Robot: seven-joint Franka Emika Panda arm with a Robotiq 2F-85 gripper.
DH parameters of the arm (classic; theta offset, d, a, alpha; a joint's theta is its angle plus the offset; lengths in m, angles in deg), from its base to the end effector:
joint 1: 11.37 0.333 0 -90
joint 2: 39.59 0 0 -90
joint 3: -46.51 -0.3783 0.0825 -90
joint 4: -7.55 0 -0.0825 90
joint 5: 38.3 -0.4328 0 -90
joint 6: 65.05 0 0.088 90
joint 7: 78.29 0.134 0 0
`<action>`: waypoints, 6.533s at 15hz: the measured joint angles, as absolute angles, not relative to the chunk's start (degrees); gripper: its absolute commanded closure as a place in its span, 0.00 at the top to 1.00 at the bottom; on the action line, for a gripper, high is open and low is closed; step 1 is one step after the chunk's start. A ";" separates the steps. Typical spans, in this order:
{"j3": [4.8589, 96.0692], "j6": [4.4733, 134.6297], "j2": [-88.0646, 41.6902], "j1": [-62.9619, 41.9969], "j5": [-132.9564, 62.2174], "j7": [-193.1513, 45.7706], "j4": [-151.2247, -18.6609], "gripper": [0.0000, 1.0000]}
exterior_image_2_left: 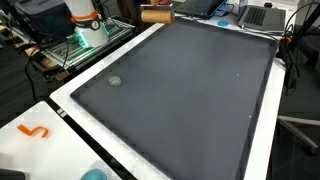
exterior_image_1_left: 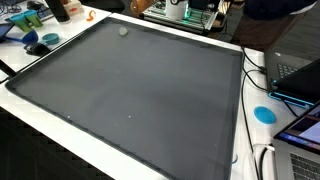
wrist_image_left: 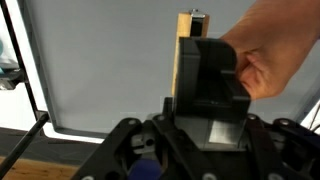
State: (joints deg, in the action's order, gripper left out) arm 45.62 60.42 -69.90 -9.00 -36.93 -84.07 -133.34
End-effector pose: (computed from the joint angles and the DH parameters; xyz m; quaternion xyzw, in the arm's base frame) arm 0.4333 0.0238 0.5194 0.9880 0.0832 0.1291 0.0174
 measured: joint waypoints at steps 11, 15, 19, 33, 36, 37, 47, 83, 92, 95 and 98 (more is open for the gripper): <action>45.60 60.44 -69.42 -9.01 -36.93 -84.09 -133.36 0.50; 45.60 60.44 -69.42 -9.01 -36.93 -84.09 -133.36 0.50; 45.60 60.44 -69.42 -9.01 -36.93 -84.09 -133.36 0.50; 43.60 60.95 -67.94 -12.44 -25.98 -78.53 -133.56 0.25; 42.22 60.95 -66.65 -14.39 -19.56 -74.71 -133.78 0.25; 41.79 60.95 -65.97 -14.96 -17.57 -73.36 -133.79 0.25; 38.69 60.72 -56.27 -16.09 -5.16 -58.86 -133.69 0.25; 39.92 49.33 -43.96 -11.63 -5.78 -47.01 -129.66 0.25; 39.94 49.33 -44.73 -11.19 -9.19 -48.26 -129.20 0.25; 40.14 49.33 -45.44 -11.16 -11.45 -49.61 -128.84 0.25; 41.03 49.33 -46.74 -11.20 -13.68 -51.62 -128.34 0.25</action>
State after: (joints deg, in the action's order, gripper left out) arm 41.03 49.33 -46.74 -11.20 -13.68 -51.62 -128.34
